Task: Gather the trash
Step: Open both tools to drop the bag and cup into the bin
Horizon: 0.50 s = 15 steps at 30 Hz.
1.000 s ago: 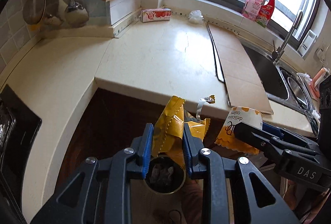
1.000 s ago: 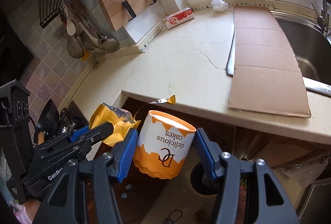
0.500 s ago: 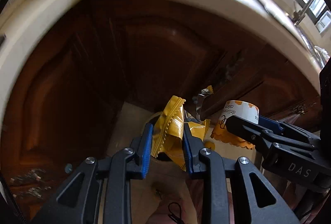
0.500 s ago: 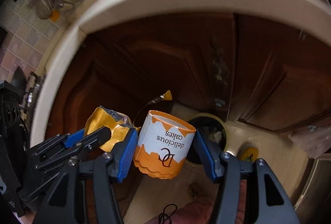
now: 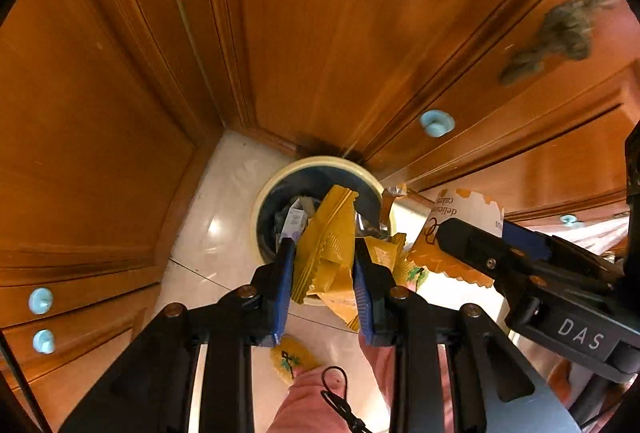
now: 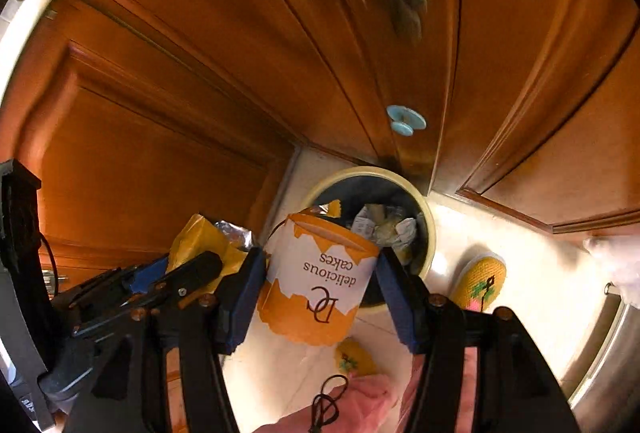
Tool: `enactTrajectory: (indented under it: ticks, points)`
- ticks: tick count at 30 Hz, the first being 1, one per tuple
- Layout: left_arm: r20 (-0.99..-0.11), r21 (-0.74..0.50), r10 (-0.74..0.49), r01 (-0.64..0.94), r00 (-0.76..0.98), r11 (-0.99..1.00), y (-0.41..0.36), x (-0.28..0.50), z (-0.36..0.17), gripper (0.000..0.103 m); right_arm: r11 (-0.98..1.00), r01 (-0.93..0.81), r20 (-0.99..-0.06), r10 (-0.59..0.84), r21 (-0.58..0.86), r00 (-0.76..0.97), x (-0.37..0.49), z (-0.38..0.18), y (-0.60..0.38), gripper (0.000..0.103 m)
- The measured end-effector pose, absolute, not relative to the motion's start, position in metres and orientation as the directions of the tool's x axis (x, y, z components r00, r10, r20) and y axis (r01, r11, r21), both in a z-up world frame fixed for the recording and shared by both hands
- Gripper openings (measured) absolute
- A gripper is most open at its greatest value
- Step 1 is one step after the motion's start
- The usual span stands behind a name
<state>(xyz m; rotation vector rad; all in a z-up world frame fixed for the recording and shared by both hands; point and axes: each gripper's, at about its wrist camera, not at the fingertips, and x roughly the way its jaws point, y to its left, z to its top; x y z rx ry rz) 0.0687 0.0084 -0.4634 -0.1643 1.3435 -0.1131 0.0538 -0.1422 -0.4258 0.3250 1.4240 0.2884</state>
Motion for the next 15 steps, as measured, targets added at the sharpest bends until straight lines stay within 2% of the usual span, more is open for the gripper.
enactTrajectory:
  ticks: [5, 7, 11, 15]
  points:
    - [-0.963, -0.181, -0.174, -0.012, 0.207, 0.983, 0.003, 0.075, -0.511, 0.028, 0.929, -0.016, -0.924, 0.369, 0.369, 0.102, 0.062, -0.471, -0.141, 0.059]
    - [-0.964, -0.182, -0.176, -0.014, 0.200, 0.983, 0.004, 0.082, -0.528, 0.036, 0.933, -0.032, -0.928, 0.360, 0.358, 0.100, 0.065, -0.488, -0.140, 0.059]
    - [-0.969, -0.185, -0.178, -0.021, 0.169, 0.983, 0.003, 0.090, -0.562, 0.045, 0.942, -0.038, -0.939, 0.334, 0.332, 0.083, 0.069, -0.522, -0.138, 0.061]
    - [-0.973, -0.174, -0.165, -0.040, 0.162, 0.984, 0.006, 0.094, -0.577, 0.057, 0.950, -0.020, -0.948, 0.311, 0.311, 0.068, 0.072, -0.544, -0.138, 0.061]
